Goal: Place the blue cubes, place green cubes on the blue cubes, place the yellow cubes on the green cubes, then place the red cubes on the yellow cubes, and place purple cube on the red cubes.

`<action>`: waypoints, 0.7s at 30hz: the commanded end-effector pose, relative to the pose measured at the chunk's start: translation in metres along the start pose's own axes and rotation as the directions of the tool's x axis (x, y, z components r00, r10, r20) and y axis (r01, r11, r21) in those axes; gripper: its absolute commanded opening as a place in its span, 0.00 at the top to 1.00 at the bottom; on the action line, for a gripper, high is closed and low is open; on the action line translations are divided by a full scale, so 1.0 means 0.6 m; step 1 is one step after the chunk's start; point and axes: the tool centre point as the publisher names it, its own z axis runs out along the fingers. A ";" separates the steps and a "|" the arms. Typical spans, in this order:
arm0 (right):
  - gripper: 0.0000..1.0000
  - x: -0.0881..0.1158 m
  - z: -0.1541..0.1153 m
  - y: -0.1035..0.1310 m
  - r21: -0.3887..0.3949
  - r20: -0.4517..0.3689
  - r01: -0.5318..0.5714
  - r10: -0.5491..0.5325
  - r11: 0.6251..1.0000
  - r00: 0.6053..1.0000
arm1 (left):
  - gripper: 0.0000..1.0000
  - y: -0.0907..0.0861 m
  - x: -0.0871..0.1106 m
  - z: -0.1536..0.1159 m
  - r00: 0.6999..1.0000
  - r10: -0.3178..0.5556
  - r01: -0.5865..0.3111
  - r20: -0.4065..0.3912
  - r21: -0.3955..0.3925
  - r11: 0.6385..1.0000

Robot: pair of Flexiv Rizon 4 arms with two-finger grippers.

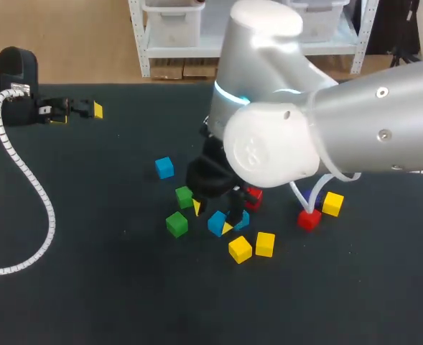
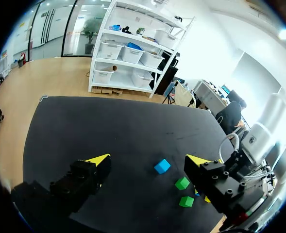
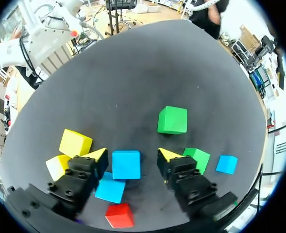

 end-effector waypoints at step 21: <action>1.00 0.023 0.001 0.009 -0.020 -0.029 -0.024 0.023 1.000 0.999 | 0.00 -0.001 0.000 0.000 1.000 -0.001 0.001 -0.001 -0.002 1.000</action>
